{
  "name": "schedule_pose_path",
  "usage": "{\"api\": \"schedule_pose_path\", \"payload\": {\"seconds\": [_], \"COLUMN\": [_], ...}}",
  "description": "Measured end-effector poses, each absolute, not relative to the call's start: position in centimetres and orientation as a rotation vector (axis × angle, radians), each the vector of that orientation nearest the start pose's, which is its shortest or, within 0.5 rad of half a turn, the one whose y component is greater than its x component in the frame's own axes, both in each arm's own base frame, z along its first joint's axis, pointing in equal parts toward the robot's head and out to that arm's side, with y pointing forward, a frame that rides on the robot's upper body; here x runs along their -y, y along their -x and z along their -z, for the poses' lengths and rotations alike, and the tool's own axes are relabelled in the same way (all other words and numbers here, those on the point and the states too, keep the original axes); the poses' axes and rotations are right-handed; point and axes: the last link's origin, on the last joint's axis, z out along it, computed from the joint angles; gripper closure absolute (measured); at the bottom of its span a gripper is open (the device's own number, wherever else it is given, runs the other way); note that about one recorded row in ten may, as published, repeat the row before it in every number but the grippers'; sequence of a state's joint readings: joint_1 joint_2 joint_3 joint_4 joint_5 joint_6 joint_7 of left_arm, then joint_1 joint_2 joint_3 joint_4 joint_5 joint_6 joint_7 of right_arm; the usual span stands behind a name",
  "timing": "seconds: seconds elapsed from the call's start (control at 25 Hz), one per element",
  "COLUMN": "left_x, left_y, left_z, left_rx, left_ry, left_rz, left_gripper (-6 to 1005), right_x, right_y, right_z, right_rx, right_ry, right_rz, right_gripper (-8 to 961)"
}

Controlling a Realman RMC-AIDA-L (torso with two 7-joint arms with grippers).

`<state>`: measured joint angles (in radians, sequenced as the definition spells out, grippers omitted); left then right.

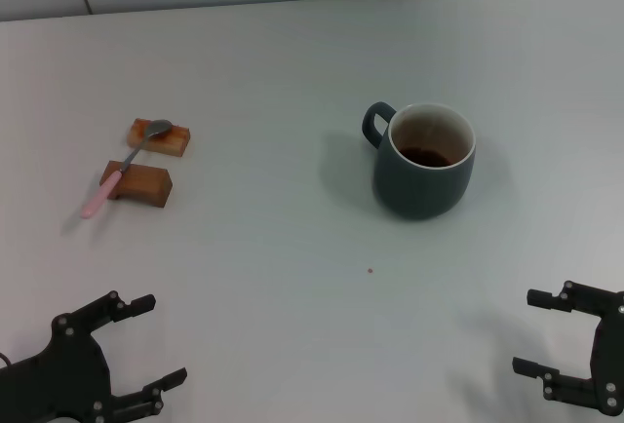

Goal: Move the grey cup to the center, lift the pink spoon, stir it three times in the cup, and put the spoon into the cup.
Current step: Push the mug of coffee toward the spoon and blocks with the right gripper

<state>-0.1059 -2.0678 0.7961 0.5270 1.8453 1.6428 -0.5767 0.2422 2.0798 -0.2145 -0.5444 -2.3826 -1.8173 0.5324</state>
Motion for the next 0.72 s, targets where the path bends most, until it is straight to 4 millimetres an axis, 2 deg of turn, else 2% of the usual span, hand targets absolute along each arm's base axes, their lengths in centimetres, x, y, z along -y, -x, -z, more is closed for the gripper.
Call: {"api": "schedule_pose_path", "payload": {"seconds": [0.52,0.68,0.72], "left_x": [-18.4,-18.4,-18.4], "left_y": [35.1,35.1,35.1], "left_z": [1.9,1.9,1.9], "left_rx": [0.140,0.141,0.141], "left_ry": [2.624,2.623,2.623], "left_rz": [0.617,0.616,0.616], "left_gripper": [169,170,170], "right_x": [-19.0,-20.0,-20.5], "right_y": [-35.9,-36.2,-36.2], "right_z": [-0.3,-0.6,-0.9], "right_rx": [-0.143,-0.212,-0.208], "right_ry": [2.626,2.460,2.362], "right_rz": [-0.590,-0.622,-0.643], "right_gripper": [247,250,251]}}
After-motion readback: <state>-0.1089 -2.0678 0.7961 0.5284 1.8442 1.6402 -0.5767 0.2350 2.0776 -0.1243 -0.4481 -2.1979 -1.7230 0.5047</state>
